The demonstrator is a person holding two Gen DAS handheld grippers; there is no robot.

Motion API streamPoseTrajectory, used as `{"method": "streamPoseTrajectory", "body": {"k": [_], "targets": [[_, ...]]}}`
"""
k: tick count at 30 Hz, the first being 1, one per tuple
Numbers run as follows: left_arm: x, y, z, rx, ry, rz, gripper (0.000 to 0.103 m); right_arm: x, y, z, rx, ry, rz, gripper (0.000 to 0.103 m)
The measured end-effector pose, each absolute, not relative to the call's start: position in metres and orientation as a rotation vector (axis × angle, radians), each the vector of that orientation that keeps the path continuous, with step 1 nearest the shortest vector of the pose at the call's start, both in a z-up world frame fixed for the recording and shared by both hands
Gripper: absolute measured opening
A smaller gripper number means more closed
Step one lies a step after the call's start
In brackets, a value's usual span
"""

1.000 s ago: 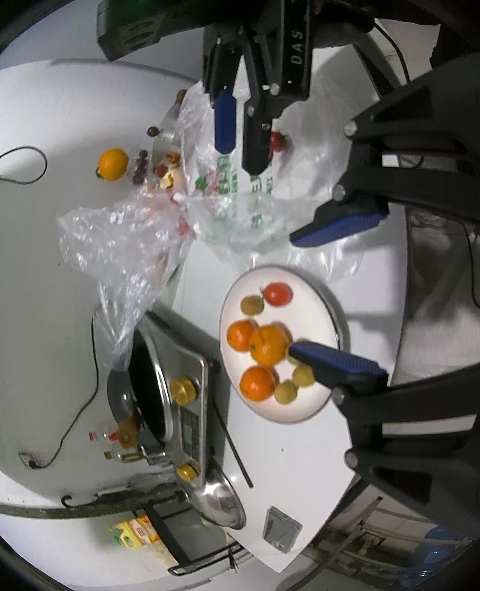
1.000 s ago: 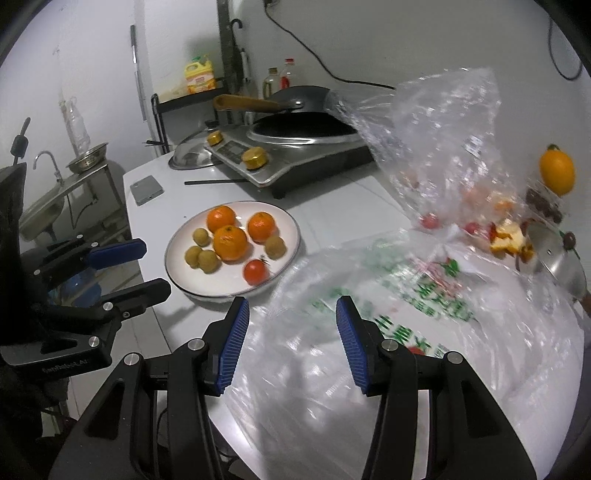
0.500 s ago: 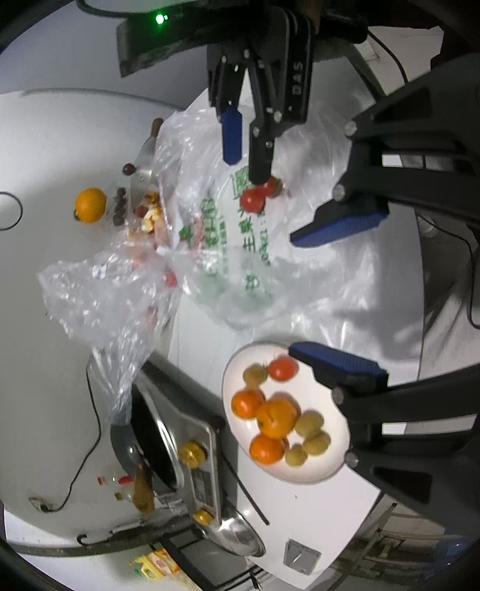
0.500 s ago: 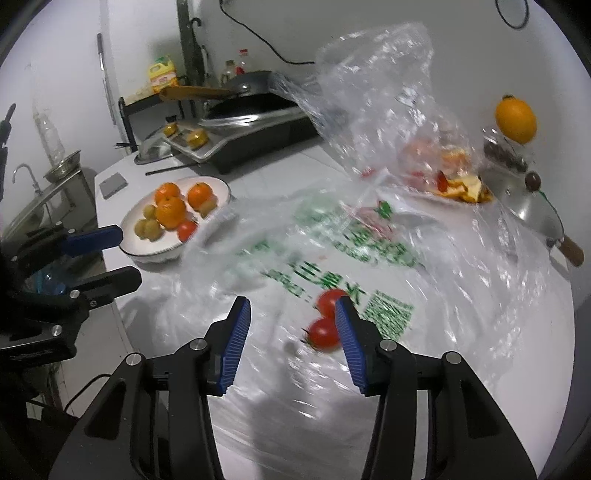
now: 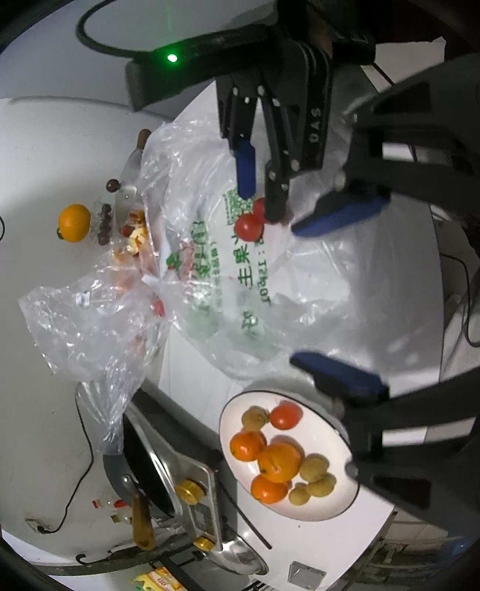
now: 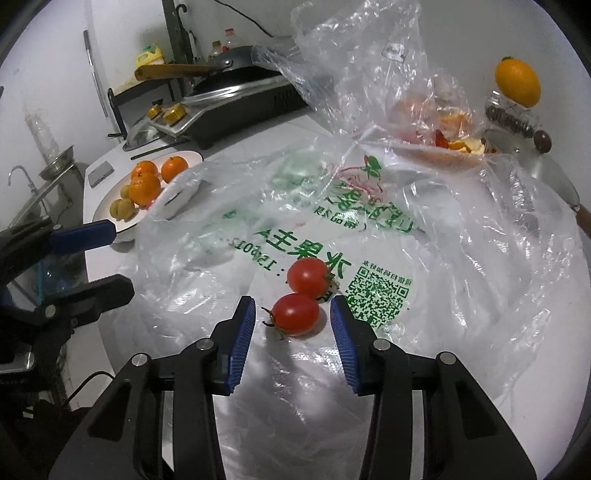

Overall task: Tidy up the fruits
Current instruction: 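Grasp a cherry tomato with the right gripper while the left gripper grasps another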

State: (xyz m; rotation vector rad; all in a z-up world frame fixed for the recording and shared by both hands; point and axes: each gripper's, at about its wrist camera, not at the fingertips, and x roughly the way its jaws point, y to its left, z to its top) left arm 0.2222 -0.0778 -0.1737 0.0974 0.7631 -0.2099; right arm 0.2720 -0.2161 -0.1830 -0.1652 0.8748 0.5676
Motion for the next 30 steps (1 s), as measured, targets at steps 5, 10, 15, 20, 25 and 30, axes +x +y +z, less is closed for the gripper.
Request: {"method": "streamPoseTrajectory", "body": {"k": [5, 10, 15, 20, 25, 30], "targets": [[0.231, -0.085, -0.177, 0.101, 0.784, -0.205, 0.069, 0.278, -0.214, -0.192, -0.184, 0.897, 0.587, 0.036], [0.239, -0.092, -0.179, 0.120, 0.797, -0.201, 0.069, 0.278, -0.218, -0.193, -0.180, 0.890, 0.618, 0.034], [0.246, -0.103, -0.181, 0.142, 0.810, -0.200, 0.069, 0.276, -0.231, -0.185, -0.168, 0.864, 0.622, 0.034], [0.256, -0.119, -0.185, 0.161, 0.825, -0.209, 0.069, 0.276, -0.250, -0.175, -0.147, 0.836, 0.607, 0.034], [0.267, -0.135, -0.187, 0.194, 0.826, -0.216, 0.069, 0.279, -0.270, -0.172, -0.118, 0.823, 0.584, 0.034], [0.281, -0.150, -0.192, 0.216, 0.832, -0.230, 0.069, 0.284, -0.284, -0.173, -0.085, 0.825, 0.588, 0.034]]}}
